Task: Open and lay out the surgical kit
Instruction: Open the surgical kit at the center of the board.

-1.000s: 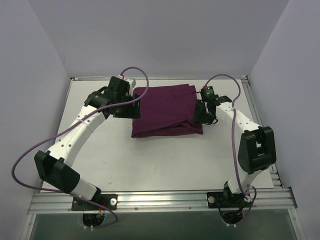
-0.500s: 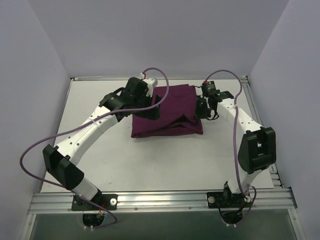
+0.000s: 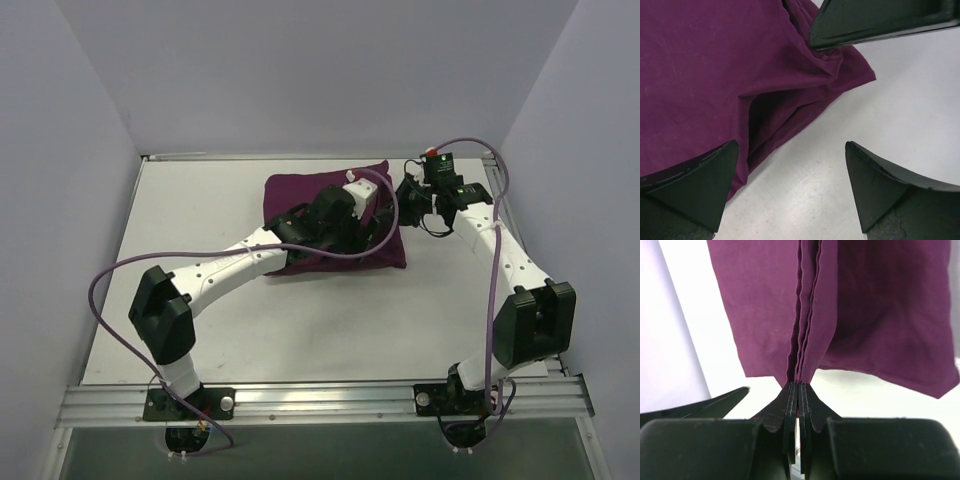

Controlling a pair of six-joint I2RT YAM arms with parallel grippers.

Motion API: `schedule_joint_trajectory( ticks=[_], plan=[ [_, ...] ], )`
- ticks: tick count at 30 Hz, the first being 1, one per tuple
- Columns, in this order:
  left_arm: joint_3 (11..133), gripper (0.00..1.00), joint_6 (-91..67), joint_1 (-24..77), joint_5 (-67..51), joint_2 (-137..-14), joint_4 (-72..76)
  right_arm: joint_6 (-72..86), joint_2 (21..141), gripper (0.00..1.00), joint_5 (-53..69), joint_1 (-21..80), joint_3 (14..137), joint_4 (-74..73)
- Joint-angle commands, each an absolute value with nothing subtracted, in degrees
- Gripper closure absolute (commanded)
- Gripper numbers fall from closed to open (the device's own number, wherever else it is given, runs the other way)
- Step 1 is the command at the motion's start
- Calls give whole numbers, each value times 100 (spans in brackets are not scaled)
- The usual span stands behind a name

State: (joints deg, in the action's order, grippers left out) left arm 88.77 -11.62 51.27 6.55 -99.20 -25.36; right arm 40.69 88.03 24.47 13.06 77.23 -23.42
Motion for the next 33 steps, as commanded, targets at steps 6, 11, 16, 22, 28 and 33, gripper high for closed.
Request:
schedule_joint_trajectory(
  ticks=[6,11,16,22,28,33],
  plan=[
    [9404,3,-423,5256,1555,-10353,-1907,4799,8297,100,3023,1222,7532,-2057],
    [9650,3,-273,5300,2065,-10608,-1863,4834,8279,100,3059,1230,7524,-2136],
    [10027,36,-263,5300,1705,-10836,-2213,4808,8288,100,3137,1230,7558,-2101],
    [10416,98,-1018,4791,2188,-10961,-3356,3886,8647,42,2462,1029,8391,-2864],
    [9405,98,-1581,3307,2425,-9450,-3900,2840,8842,24,1328,1019,8798,-3314],
    [8878,98,-1951,1813,3154,-8360,-4745,2461,9140,33,1301,1711,8675,-2910]
  ],
)
